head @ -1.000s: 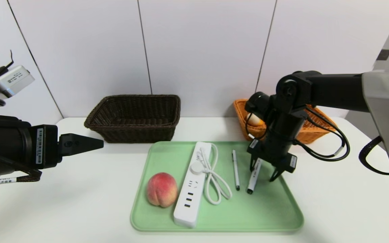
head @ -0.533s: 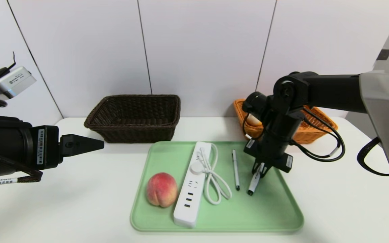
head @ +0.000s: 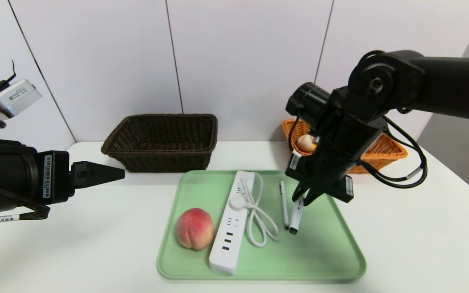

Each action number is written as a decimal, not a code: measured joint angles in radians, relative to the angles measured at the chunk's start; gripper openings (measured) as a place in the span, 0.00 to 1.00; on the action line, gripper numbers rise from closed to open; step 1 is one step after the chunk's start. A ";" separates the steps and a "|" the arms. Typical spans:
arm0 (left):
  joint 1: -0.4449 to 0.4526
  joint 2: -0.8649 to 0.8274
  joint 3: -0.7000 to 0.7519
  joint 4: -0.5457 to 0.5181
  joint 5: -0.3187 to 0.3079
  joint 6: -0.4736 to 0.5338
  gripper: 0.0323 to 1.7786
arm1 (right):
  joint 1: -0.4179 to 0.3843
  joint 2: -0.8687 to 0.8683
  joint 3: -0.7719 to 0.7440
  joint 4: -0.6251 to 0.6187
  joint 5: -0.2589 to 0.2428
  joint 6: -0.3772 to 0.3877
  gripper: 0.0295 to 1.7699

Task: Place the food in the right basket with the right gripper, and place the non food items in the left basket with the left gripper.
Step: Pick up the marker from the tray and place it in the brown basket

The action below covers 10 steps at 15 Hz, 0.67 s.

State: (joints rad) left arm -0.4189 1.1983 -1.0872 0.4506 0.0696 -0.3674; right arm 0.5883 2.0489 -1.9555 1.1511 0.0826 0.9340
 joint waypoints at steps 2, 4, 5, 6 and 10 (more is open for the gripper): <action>0.000 0.002 0.000 0.000 0.000 0.000 0.95 | 0.046 -0.064 0.000 -0.078 -0.040 -0.076 0.08; 0.000 0.008 0.000 -0.003 0.001 -0.001 0.95 | 0.077 -0.107 0.000 -0.227 -0.097 -0.194 0.08; 0.000 0.010 0.000 -0.004 0.001 -0.002 0.95 | 0.087 -0.119 0.000 -0.322 -0.129 -0.263 0.08; 0.000 0.011 0.000 -0.005 0.003 -0.003 0.95 | 0.091 -0.124 0.000 -0.419 -0.147 -0.326 0.08; 0.000 0.019 -0.008 -0.008 0.017 -0.003 0.95 | 0.098 -0.084 0.001 -0.854 -0.156 -0.519 0.08</action>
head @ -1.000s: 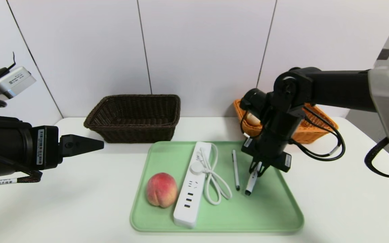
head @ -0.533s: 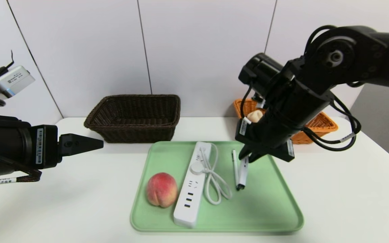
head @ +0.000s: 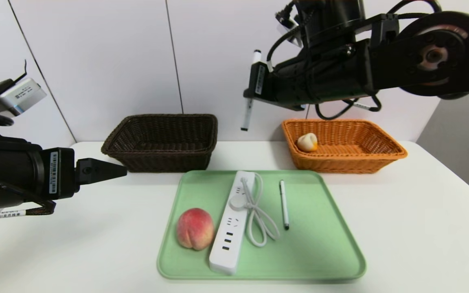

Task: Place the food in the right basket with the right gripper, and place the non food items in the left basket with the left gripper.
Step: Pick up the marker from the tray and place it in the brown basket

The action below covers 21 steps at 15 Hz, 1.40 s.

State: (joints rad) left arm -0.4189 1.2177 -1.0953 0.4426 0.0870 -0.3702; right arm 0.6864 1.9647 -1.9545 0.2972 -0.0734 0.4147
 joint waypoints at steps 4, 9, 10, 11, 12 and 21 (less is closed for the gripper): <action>0.000 0.002 -0.001 -0.044 0.000 0.001 0.95 | 0.010 0.097 0.004 -0.356 0.055 -0.026 0.08; 0.006 -0.006 -0.006 -0.080 0.002 0.006 0.95 | 0.034 0.226 0.005 -0.605 0.089 -0.078 0.08; 0.006 -0.007 -0.006 -0.077 0.004 0.007 0.95 | 0.039 0.257 0.006 -0.656 0.088 -0.108 0.08; 0.006 -0.009 -0.006 -0.077 0.011 0.009 0.95 | 0.042 0.289 0.006 -0.699 0.086 -0.131 0.08; 0.006 -0.011 -0.006 -0.077 0.024 0.010 0.95 | 0.043 0.321 0.006 -0.736 0.086 -0.148 0.08; 0.005 -0.050 0.049 -0.070 0.047 0.016 0.95 | 0.032 0.533 0.003 -0.976 0.080 -0.170 0.08</action>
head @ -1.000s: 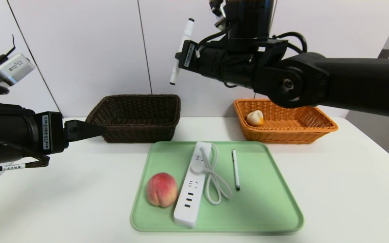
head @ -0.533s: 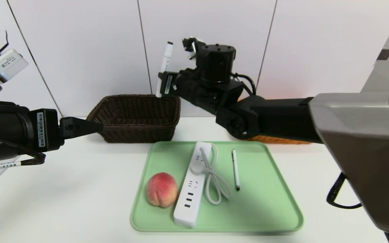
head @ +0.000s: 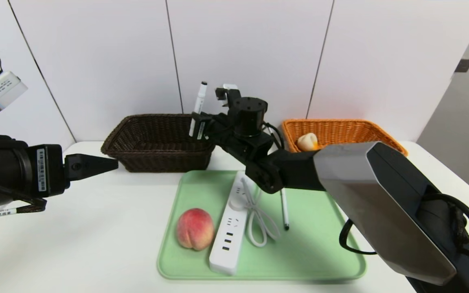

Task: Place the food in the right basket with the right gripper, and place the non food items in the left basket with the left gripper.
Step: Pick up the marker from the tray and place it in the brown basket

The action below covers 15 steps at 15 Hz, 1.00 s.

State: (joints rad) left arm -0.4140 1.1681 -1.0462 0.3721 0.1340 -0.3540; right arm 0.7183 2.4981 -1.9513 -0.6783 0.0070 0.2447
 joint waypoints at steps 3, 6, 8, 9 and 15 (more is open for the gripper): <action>0.000 -0.010 0.011 0.000 0.000 0.001 0.95 | 0.000 0.013 0.000 0.007 0.004 0.001 0.08; 0.000 -0.014 0.012 -0.001 0.000 0.012 0.95 | -0.007 0.016 0.000 0.019 0.001 0.000 0.11; 0.000 -0.017 0.013 -0.001 0.000 0.013 0.95 | -0.010 0.016 0.000 0.021 0.000 0.003 0.30; 0.000 -0.018 0.013 0.000 0.000 0.013 0.95 | -0.010 0.016 0.000 0.021 -0.002 0.003 0.38; 0.000 -0.026 0.019 -0.001 0.006 0.075 0.95 | -0.011 -0.014 0.000 0.057 -0.003 -0.004 0.70</action>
State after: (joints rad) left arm -0.4145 1.1426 -1.0274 0.3709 0.1398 -0.2789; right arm 0.7070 2.4838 -1.9509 -0.6215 0.0038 0.2404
